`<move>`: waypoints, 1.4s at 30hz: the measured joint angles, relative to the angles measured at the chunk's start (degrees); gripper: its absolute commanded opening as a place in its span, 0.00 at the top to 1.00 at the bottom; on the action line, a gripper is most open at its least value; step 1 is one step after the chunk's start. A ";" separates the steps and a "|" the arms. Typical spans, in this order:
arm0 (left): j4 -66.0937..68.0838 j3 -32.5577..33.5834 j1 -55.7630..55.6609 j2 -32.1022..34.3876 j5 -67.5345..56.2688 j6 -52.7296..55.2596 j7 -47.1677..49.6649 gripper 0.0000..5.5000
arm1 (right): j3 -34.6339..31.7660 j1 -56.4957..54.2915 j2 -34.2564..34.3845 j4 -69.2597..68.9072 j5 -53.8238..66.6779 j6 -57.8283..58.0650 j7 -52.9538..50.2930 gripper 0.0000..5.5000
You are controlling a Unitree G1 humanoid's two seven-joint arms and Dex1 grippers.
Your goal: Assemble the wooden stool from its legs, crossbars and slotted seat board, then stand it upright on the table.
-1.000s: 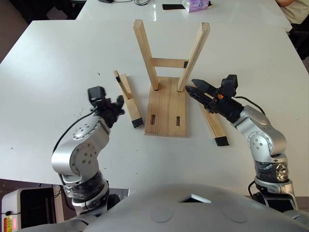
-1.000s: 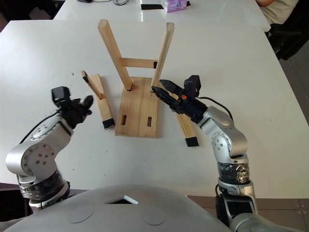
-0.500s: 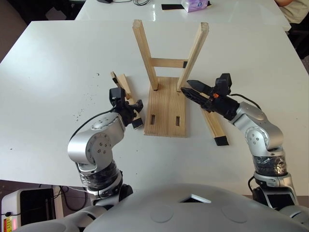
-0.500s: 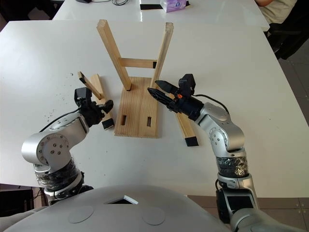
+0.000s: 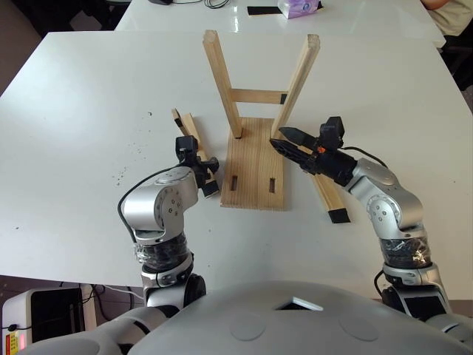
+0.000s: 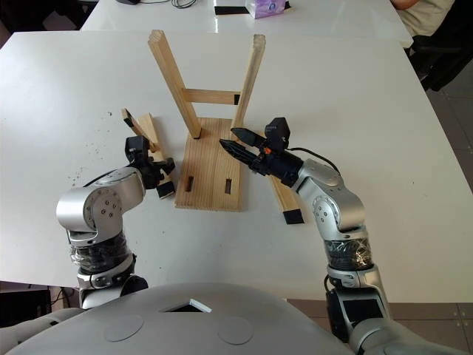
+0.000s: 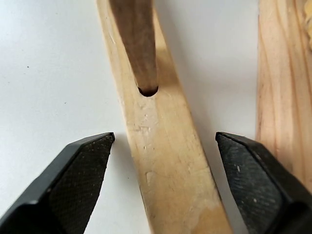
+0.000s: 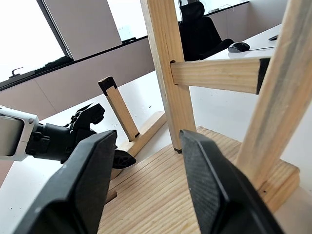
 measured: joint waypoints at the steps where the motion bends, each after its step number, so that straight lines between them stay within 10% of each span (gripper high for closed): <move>1: -0.87 0.50 0.21 0.00 0.38 0.99 -0.07 0.33 | -0.01 0.51 0.11 -0.12 0.00 -0.05 -0.16 0.57; 13: -10.46 0.62 9.82 6.10 -2.71 3.49 -7.18 0.63 | 0.04 4.68 1.75 -3.84 0.03 -0.06 -3.36 0.57; 20: -6.76 0.19 7.92 11.46 -3.14 2.11 -11.69 0.63 | 0.02 4.64 3.66 -3.62 -0.12 -1.62 -4.80 0.57; 33: 16.59 21.01 -22.14 14.57 -8.91 -33.78 -14.31 0.63 | -11.67 -12.03 8.51 -5.87 7.83 -1.84 -17.71 0.57; 42: 7.99 26.76 -32.16 13.15 -30.59 -49.52 -21.55 0.63 | -15.47 -37.07 5.75 0.62 12.46 7.16 -26.35 0.57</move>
